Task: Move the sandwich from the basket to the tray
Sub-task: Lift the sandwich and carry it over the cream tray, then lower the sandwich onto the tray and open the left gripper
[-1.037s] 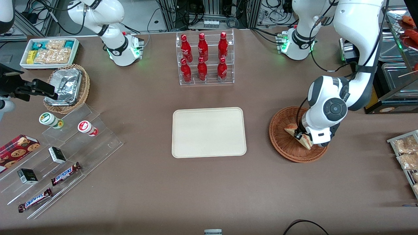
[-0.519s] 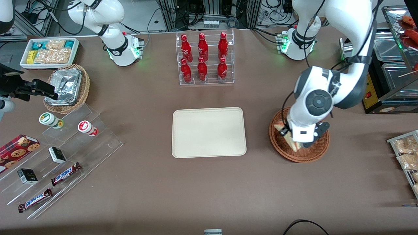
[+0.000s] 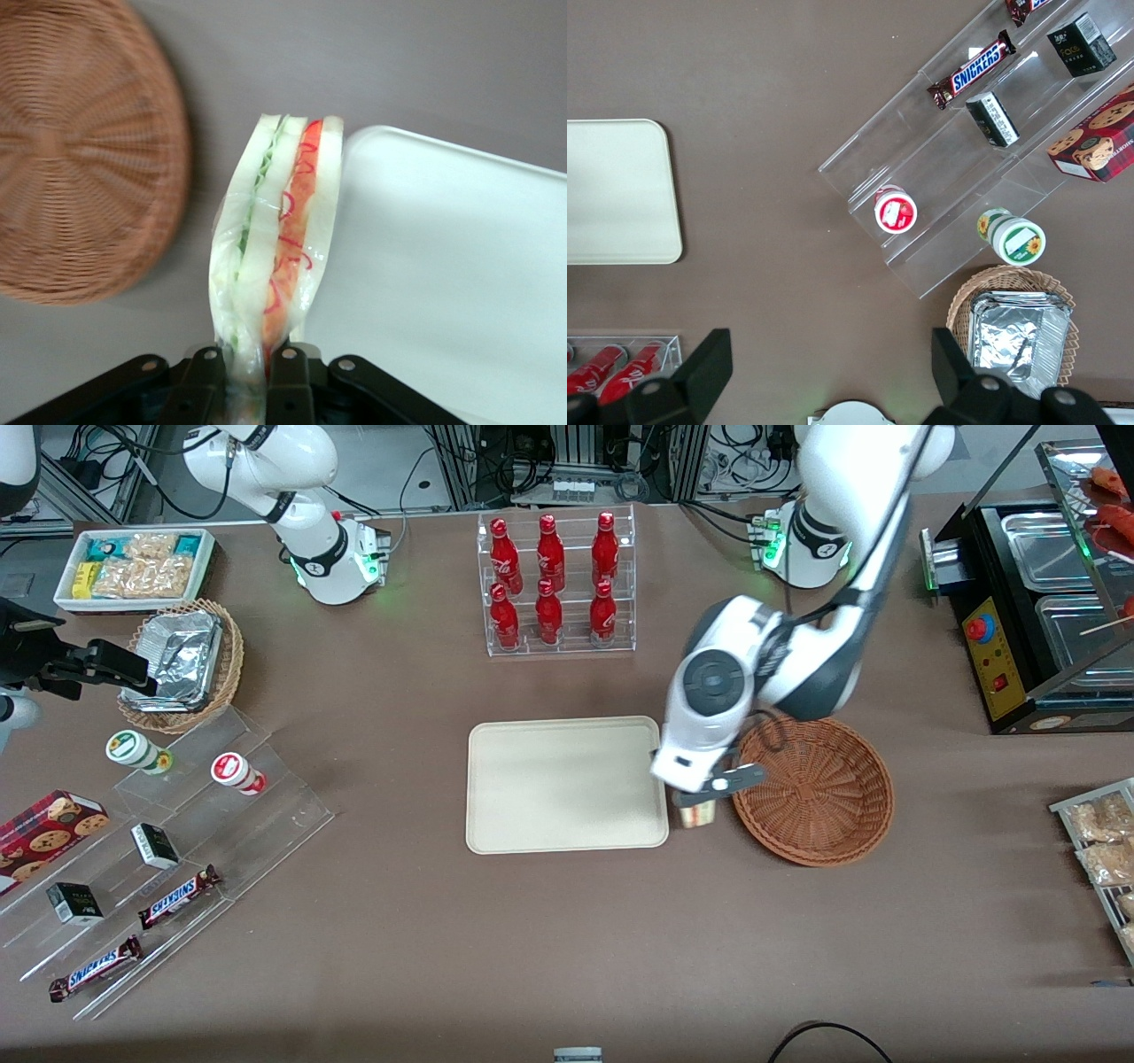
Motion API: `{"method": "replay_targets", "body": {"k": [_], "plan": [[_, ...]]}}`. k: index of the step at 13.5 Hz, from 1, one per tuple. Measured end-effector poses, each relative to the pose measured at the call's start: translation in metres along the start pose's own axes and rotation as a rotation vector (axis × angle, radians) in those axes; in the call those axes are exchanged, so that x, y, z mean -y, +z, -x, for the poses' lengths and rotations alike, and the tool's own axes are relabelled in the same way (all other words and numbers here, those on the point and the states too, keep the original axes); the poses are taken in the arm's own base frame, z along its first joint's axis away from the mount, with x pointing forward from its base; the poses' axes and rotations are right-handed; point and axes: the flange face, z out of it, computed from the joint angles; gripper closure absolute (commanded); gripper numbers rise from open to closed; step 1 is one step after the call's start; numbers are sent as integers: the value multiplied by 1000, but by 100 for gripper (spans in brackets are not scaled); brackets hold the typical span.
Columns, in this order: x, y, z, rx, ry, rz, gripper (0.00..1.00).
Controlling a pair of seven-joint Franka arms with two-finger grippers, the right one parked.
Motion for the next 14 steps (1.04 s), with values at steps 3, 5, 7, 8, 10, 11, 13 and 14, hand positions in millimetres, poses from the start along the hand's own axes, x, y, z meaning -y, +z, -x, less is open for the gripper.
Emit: {"method": "replay_targets", "body": {"k": [3,5,7,8,10,11,13,14], "plan": [[-59,28,20,25,49,16,100],[-90,39,30,42,62,43,100],[-115,45,39,49,46,66,100],[-127,48,46,46,35,71,100],[-148,55,60,42,20,76,100],[-155,58,64,41,11,77,100],[-163,65,69,40,1,74,100],[-165,70,71,41,-3,69,100]]}}
